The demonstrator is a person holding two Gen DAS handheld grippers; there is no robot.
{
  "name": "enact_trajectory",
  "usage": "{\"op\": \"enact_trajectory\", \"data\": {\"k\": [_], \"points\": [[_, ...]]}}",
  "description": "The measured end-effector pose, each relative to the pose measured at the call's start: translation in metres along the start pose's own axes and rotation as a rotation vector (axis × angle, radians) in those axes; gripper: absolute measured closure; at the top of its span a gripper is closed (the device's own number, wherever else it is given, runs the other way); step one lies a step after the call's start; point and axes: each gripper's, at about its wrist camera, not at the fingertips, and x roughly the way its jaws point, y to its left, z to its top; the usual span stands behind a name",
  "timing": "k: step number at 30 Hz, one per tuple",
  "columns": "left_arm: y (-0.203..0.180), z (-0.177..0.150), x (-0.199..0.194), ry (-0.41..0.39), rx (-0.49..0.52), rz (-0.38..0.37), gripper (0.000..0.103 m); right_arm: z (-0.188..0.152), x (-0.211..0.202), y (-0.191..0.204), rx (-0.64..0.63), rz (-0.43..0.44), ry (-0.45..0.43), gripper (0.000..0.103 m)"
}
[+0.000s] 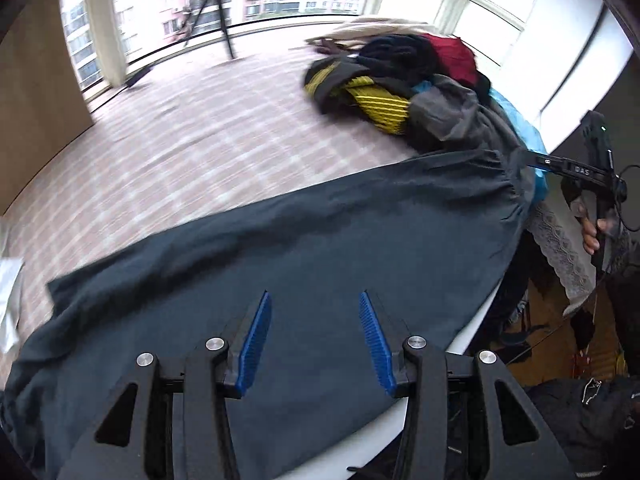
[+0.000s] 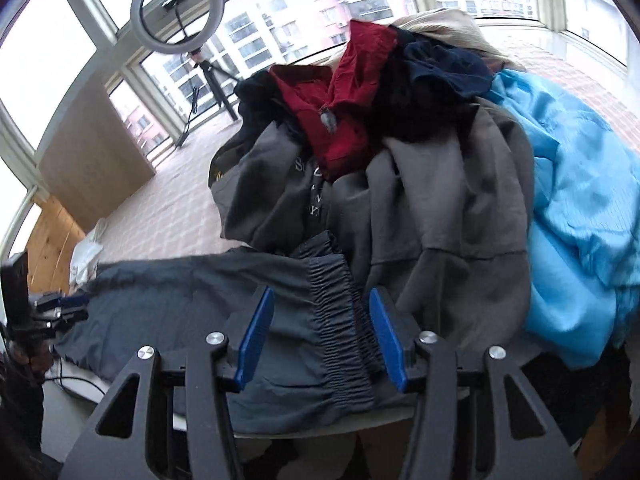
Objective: Fold clothes
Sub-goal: 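Move both grippers back to the clothes pile, then grasp the elastic waistband of the next dark trousers with the right gripper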
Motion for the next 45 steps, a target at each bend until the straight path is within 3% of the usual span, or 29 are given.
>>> {"op": "enact_trajectory", "data": {"k": [3, 6, 10, 11, 13, 14, 15, 18, 22, 26, 27, 28, 30, 34, 39, 45], "points": [[-0.062, 0.048, 0.041, 0.008, 0.111, -0.031, 0.057, 0.006, 0.022, -0.004, -0.104, -0.002, 0.075, 0.053], [-0.113, 0.085, 0.078, -0.004, 0.267, -0.012, 0.052, 0.007, 0.035, -0.005, -0.153, 0.018, 0.114, 0.053], [-0.161, 0.115, 0.121, 0.020, 0.420, -0.025, 0.052, 0.007, 0.033, -0.010, -0.165, 0.097, 0.106, 0.054], [-0.168, 0.119, 0.132, 0.030, 0.447, -0.022, 0.052, 0.006, 0.031, -0.012, -0.168, 0.120, 0.100, 0.056], [-0.179, 0.124, 0.150, 0.058, 0.487, 0.002, 0.052, 0.006, 0.030, -0.012, -0.184, 0.140, 0.101, 0.072], [-0.182, 0.126, 0.158, 0.074, 0.489, 0.004, 0.054, 0.007, 0.029, -0.011, -0.193, 0.135, 0.094, 0.077], [-0.183, 0.128, 0.162, 0.088, 0.482, -0.004, 0.065, 0.008, 0.028, -0.011, -0.202, 0.129, 0.088, 0.084], [-0.182, 0.130, 0.166, 0.117, 0.457, -0.018, 0.093, 0.013, 0.032, -0.012, -0.200, 0.176, 0.098, 0.089], [-0.169, 0.136, 0.160, 0.109, 0.382, -0.008, 0.094, 0.022, 0.037, -0.010, -0.228, 0.170, 0.077, 0.091], [-0.168, 0.142, 0.163, 0.117, 0.354, -0.010, 0.093, 0.027, 0.042, -0.014, -0.244, 0.145, 0.108, 0.090], [-0.171, 0.143, 0.165, 0.116, 0.366, -0.005, 0.092, 0.026, 0.037, -0.015, -0.247, 0.137, 0.105, 0.084], [-0.174, 0.144, 0.166, 0.115, 0.376, 0.003, 0.092, 0.025, 0.035, -0.016, -0.254, 0.135, 0.108, 0.062], [-0.180, 0.144, 0.170, 0.125, 0.387, 0.003, 0.092, 0.023, 0.032, -0.019, -0.275, 0.120, 0.101, 0.042], [-0.186, 0.144, 0.180, 0.149, 0.394, 0.013, 0.091, 0.026, 0.046, -0.023, -0.310, 0.135, 0.143, 0.042], [-0.195, 0.150, 0.180, 0.156, 0.399, 0.013, 0.089, 0.035, 0.054, -0.038, -0.238, 0.218, 0.193, 0.044], [-0.206, 0.153, 0.180, 0.161, 0.401, 0.008, 0.089, 0.041, 0.024, -0.035, -0.273, 0.271, 0.149, 0.044]]}}
